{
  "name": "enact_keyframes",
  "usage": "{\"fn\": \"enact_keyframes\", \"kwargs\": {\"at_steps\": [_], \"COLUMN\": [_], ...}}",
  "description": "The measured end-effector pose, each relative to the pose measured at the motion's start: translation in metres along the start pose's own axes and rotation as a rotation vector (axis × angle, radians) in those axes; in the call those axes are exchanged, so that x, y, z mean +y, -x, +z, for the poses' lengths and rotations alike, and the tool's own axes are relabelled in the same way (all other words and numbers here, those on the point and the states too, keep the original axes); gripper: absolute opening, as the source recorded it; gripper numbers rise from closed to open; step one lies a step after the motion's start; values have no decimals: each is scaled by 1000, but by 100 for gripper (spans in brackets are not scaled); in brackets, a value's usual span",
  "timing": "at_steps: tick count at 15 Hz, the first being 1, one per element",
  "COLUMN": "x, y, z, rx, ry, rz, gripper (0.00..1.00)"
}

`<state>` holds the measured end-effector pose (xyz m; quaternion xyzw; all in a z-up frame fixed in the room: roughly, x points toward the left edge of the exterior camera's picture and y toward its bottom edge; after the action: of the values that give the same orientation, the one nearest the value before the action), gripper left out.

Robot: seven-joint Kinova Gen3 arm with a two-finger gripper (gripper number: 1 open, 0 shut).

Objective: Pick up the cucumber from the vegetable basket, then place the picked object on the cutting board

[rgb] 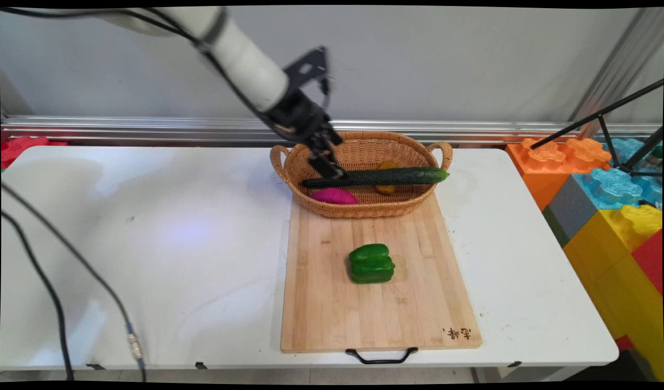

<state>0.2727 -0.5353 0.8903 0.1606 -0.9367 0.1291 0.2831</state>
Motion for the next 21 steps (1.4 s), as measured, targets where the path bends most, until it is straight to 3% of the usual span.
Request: {"fn": "enact_keyframes", "kwargs": {"at_steps": [2,7,13,14,21], "x": [-6,-13,-16,-16,-11], "y": [-13,-22,-27,-28,-41], "z": [36,90,130,135,137], "rx": [6,3,-5,-5,-3], "ry": [-27,-57,-70,-72,-89], "rz": [22,43,81,92,137], "gripper": [100,100,100,0,0]}}
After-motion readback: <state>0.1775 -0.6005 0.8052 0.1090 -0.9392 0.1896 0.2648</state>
